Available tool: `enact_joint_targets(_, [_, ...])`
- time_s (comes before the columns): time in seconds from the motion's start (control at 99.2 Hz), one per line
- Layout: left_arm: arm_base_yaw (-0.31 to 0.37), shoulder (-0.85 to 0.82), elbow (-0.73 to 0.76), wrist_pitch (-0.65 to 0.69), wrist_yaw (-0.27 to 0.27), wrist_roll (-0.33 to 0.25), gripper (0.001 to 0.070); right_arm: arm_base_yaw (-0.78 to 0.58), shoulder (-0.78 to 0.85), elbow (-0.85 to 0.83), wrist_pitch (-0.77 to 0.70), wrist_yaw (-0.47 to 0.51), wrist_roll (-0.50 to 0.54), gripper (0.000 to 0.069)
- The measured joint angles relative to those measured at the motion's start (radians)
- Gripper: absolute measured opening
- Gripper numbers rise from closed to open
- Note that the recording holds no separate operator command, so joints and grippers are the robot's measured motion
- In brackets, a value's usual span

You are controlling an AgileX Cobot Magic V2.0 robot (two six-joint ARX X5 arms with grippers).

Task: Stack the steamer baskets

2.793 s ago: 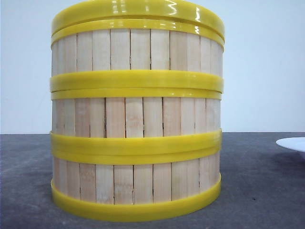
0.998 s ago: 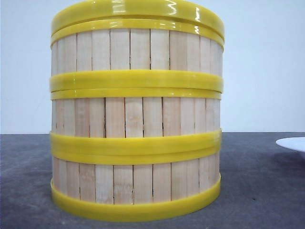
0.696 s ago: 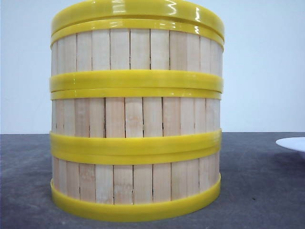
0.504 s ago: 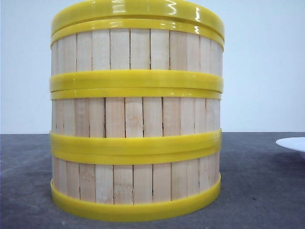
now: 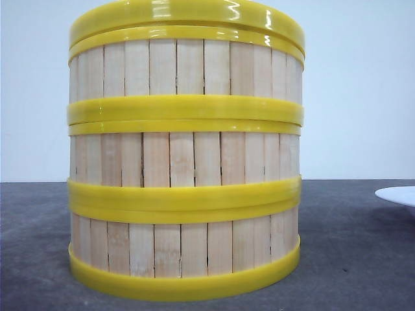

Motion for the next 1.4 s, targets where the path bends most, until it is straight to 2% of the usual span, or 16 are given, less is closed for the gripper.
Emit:
enact_joint_targets(0.141, [0.0, 0.0, 0.0, 0.0, 0.0, 0.0, 0.0029, -0.177, -0.001, -0.044, 0.137, -0.1, -0.146, 0.0007])
enact_joint_targets(0.232, [0.0, 0.0, 0.0, 0.0, 0.0, 0.0, 0.0029, -0.311, -0.016, -0.108, 0.27, -0.198, -0.224, 0.0007])
enact_joint_targets(0.373, [0.0, 0.0, 0.0, 0.0, 0.0, 0.0, 0.0029, -0.515, -0.074, -0.263, 0.482, -0.354, -0.262, 0.0007])
enact_joint_targets(0.504, [0.0, 0.0, 0.0, 0.0, 0.0, 0.0, 0.0029, -0.636, -0.143, -0.424, 0.616, -0.415, -0.26, 0.0007])
enact_joint_targets(0.716, [0.0, 0.0, 0.0, 0.0, 0.0, 0.0, 0.0029, -0.707, -0.261, -0.677, 0.666, -0.431, -0.238, 0.0007])
enact_joint_targets(1.049, [0.0, 0.0, 0.0, 0.0, 0.0, 0.0, 0.0029, -0.74, -0.487, -1.061, 0.874, -0.432, -0.134, 0.0007])
enact_joint_targets(1.402, [0.0, 0.0, 0.0, 0.0, 0.0, 0.0, 0.0029, -0.746, -0.6, -1.237, 0.876, -0.446, -0.107, 0.0007])
